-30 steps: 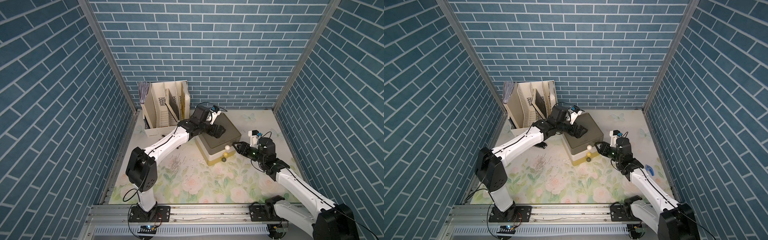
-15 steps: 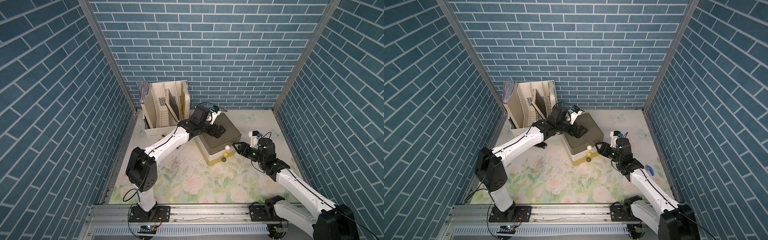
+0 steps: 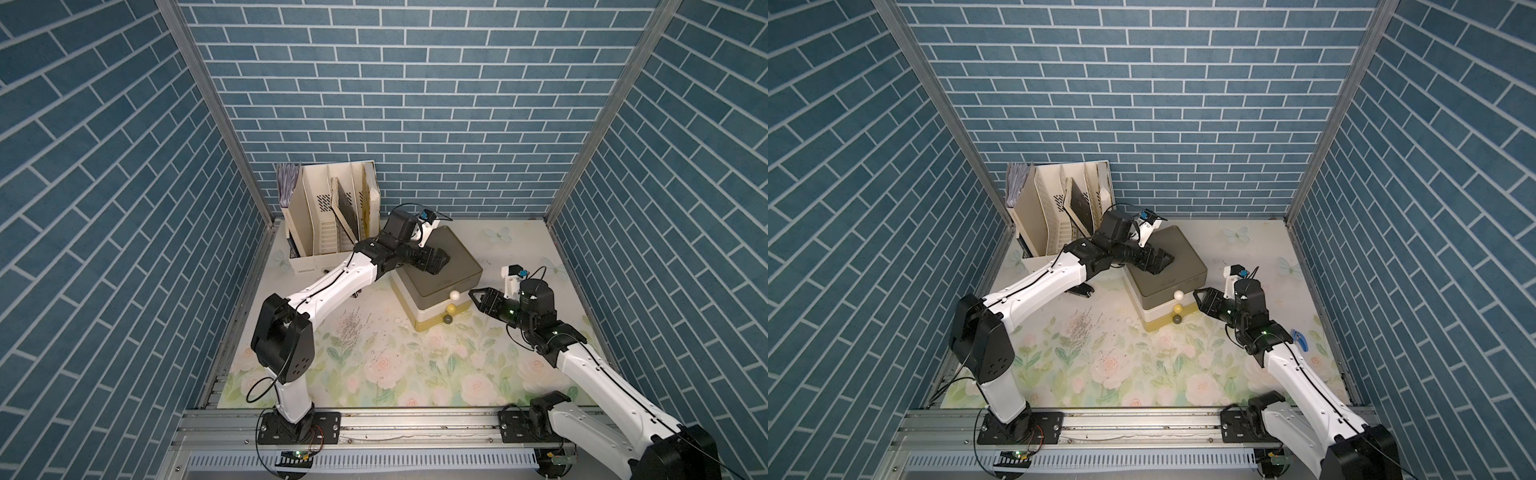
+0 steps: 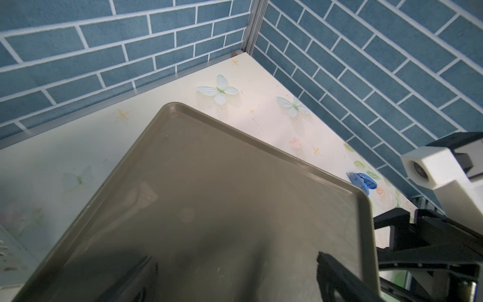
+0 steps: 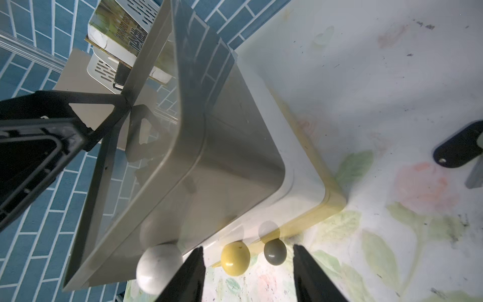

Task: Take the keys out of the drawer
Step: Open the drawer in the storage box.

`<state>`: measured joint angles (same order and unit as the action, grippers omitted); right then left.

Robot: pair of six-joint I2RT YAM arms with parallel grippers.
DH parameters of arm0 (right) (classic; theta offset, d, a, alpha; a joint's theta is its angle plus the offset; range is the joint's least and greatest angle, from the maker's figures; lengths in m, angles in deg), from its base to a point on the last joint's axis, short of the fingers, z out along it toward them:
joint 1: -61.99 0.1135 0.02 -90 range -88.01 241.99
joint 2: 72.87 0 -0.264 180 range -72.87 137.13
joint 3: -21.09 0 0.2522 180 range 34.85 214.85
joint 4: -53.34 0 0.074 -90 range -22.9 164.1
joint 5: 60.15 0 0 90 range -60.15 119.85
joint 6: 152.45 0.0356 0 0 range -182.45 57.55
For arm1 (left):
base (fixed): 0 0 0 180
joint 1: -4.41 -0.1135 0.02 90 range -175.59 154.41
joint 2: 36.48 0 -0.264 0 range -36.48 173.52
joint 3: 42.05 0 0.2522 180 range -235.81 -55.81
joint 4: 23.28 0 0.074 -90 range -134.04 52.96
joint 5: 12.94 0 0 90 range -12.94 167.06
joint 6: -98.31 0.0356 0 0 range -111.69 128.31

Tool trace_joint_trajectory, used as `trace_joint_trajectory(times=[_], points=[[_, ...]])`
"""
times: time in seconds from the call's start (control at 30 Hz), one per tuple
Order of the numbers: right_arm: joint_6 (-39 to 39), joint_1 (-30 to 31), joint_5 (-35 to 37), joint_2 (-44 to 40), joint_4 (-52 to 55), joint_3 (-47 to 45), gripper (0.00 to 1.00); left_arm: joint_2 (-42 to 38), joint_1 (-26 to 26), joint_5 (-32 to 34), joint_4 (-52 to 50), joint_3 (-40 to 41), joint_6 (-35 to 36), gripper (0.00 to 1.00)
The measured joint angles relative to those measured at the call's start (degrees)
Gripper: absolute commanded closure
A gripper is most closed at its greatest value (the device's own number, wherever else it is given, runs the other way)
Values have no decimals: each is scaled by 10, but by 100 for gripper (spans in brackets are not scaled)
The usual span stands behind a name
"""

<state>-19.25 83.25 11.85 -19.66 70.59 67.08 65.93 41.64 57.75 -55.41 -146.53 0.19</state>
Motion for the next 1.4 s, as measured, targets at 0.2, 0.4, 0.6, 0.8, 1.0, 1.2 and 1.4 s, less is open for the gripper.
trace_joint_trajectory(times=[0.2,0.4,0.6,0.8,1.0,1.2,1.4], points=[[-7,0,3,-5,21,6,44,-5,-7,4,1,1,-8,0],[-21,-2,8,-6,38,27,44,-31,-13,6,9,13,-13,0],[-44,-6,16,-6,62,54,44,-85,-16,7,42,47,-15,0],[-71,-14,24,-3,85,94,43,-136,-19,18,69,82,-17,0],[-90,-25,24,19,85,124,43,-186,-21,31,92,144,-26,0],[-123,-42,13,78,100,169,43,-247,-25,64,100,212,-28,0],[-127,-81,7,94,108,212,43,-343,-36,125,116,290,-37,0]])
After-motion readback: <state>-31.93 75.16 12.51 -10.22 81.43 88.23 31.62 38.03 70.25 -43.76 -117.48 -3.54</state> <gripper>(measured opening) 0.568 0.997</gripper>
